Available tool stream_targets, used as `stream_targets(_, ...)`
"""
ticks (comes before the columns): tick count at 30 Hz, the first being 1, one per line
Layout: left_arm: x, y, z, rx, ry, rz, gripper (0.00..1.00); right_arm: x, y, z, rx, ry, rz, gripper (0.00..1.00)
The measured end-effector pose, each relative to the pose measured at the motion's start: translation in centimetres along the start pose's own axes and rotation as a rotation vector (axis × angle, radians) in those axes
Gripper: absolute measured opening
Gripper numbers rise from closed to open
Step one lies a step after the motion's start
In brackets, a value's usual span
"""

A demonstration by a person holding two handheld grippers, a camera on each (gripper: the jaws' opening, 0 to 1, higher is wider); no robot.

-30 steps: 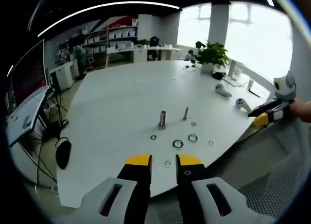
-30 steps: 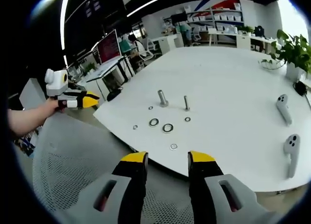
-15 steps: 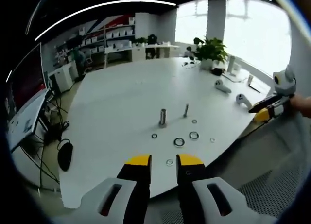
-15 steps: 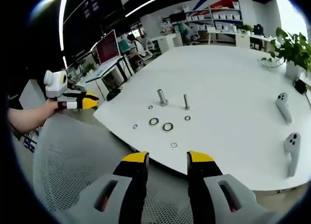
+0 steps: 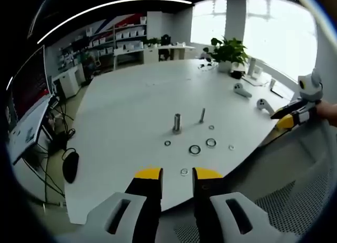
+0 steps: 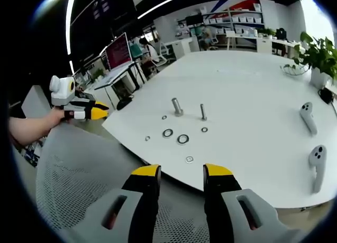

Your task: Place the washer onto the threaded stud by aligning its center hole with the stud, sliding it down to the base, and recovering from edge contact or off-axis alignment until the washer reaches the visible bottom stop.

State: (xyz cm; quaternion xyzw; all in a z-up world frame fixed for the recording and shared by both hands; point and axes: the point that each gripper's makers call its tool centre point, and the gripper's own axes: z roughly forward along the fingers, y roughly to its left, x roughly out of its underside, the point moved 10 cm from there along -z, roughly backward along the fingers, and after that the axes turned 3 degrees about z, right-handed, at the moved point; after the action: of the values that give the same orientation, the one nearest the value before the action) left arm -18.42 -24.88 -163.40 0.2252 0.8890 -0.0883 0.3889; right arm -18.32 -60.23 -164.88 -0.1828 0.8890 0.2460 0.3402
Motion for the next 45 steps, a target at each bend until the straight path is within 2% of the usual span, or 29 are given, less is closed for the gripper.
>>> stream_targets(3,0.0,0.0,0.0,0.000,0.001,0.015,0.20,-0.1,0.0,0.0,-0.001,-0.006,0.002,0.34)
stream_targets(8,-0.2,0.3,-0.2,-0.009,-0.028,-0.016,0.20,0.0,0.0,-0.1,-0.008,-0.006,0.012,0.34)
stream_targets(11,0.1,0.0,0.2,0.012,0.041,0.011,0.22,0.0,-0.1,-0.1,-0.004,-0.011,0.020,0.34)
stream_targets(12,0.8,-0.4,0.8,0.060,0.127,0.008,0.23,-0.1,-0.1,-0.1,-0.002,-0.011,0.022,0.34)
stream_targets(14,1.1,-0.5,1.0,0.088,0.169,-0.048,0.23,-0.1,-0.2,-0.1,-0.001,-0.015,0.027,0.33)
stream_targets(15,0.9,-0.2,1.3,0.084,0.164,-0.024,0.23,-0.1,-0.2,-0.1,0.000,-0.017,0.029,0.33)
stream_targets(19,0.7,0.0,2.2,0.088,0.209,-0.005,0.30,-0.2,-0.3,-0.2,0.005,-0.027,0.044,0.33)
stream_targets(25,-0.6,-0.3,4.1,0.090,0.266,0.157,0.27,-0.1,-0.2,-0.1,-0.002,-0.015,0.035,0.33)
stream_targets(30,-0.8,-1.3,7.7,0.135,0.341,0.170,0.28,0.0,-0.2,-0.1,-0.003,-0.008,0.036,0.33)
stream_targets(35,-0.4,-1.9,11.1,0.166,0.413,0.233,0.27,-0.1,-0.3,-0.2,-0.002,-0.012,0.037,0.33)
stream_targets(42,0.1,-1.4,13.3,0.181,0.475,0.219,0.27,0.0,-0.4,-0.2,0.006,-0.014,0.045,0.33)
stream_targets(45,0.9,-1.0,14.0,0.185,0.547,0.237,0.27,0.0,-0.4,-0.2,0.007,-0.015,0.046,0.33)
